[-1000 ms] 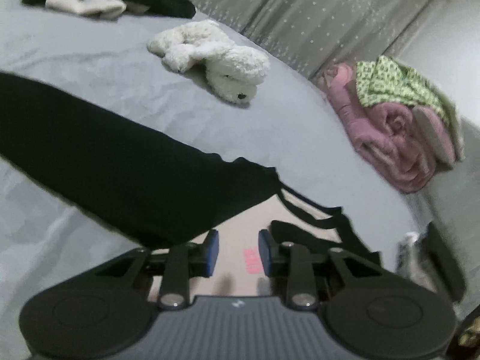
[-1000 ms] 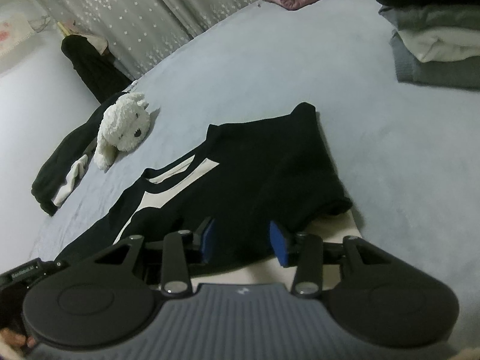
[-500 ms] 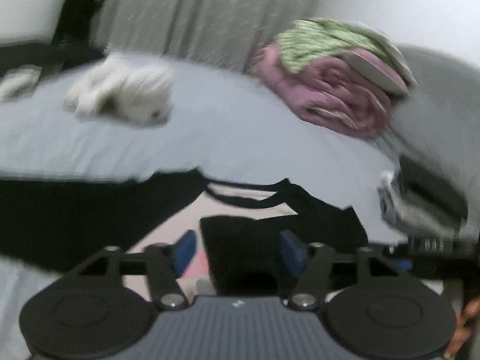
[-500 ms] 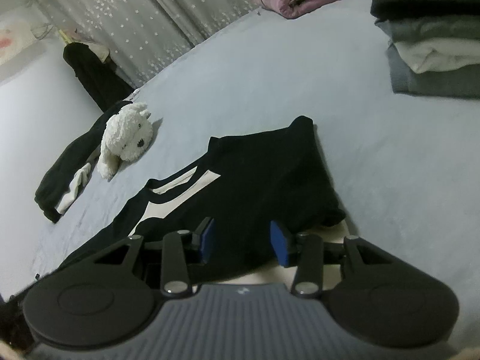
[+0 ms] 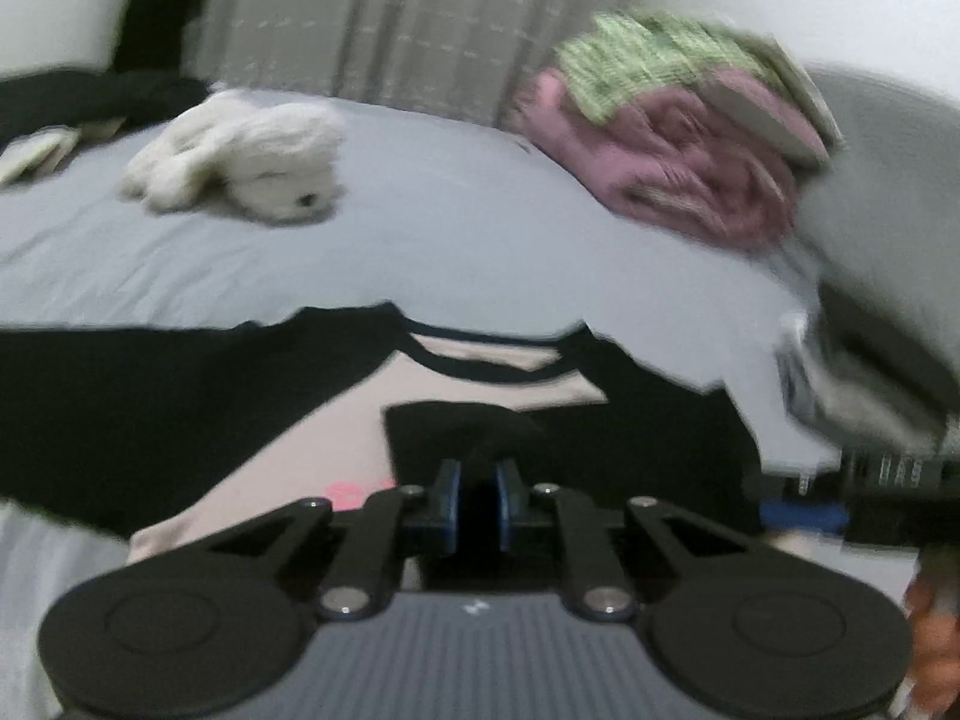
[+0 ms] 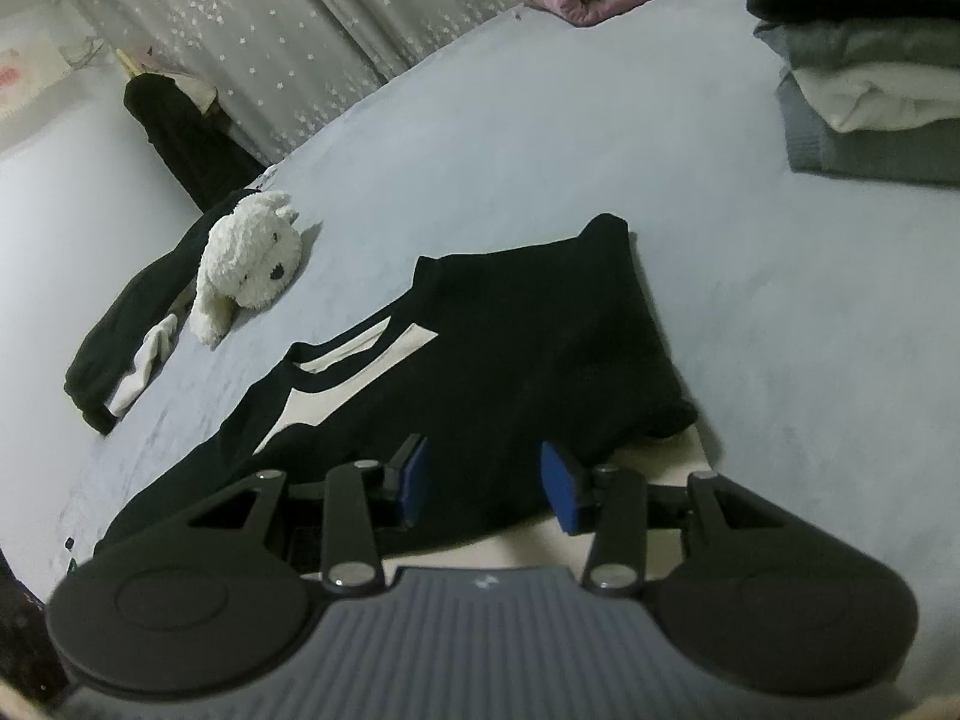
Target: Fold clothes
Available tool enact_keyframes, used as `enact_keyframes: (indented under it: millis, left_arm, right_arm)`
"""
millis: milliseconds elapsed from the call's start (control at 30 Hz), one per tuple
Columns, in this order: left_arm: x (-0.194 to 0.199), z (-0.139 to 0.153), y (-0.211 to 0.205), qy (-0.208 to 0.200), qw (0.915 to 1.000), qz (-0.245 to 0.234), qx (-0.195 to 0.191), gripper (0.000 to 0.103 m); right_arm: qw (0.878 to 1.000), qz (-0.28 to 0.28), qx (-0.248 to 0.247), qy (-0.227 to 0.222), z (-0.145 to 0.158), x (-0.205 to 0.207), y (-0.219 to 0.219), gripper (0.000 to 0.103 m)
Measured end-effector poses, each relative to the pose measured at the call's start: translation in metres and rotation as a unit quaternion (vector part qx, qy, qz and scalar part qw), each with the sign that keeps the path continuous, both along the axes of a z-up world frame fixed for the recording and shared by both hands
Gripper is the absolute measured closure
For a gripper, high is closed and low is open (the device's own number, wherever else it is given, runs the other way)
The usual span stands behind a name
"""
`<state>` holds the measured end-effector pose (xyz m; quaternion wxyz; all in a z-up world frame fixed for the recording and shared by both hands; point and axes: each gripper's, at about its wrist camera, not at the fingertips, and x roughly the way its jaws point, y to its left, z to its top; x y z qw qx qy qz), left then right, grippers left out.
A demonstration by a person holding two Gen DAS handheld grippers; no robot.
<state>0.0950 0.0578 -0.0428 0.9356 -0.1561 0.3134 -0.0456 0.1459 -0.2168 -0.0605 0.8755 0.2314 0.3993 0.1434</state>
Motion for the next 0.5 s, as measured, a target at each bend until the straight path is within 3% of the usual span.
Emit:
enact_keyframes:
  millis: [200, 400, 433, 500]
  left_arm:
    - [-0.007, -0.008, 0.049, 0.035, 0.9952, 0.067, -0.063, 0.092]
    - [-0.015, -0.010, 0.082, 0.054, 0.9875, 0.135, -0.060, 0.091]
    - [-0.016, -0.010, 0.089, 0.054, 0.9859, 0.140, -0.074, 0.090]
    - [-0.017, -0.011, 0.101, 0.053, 0.9822, 0.143, -0.110, 0.080]
  right_arm:
    - [1.000, 0.002, -0.004, 0.000, -0.001, -0.001, 0.002, 0.057]
    - [1.000, 0.002, -0.007, -0.001, -0.001, -0.001, 0.003, 0.057]
    - [1.000, 0.002, -0.007, -0.001, -0.001, -0.001, 0.003, 0.057]
    - [1.000, 0.002, -0.008, -0.003, 0.000, -0.001, 0.003, 0.057]
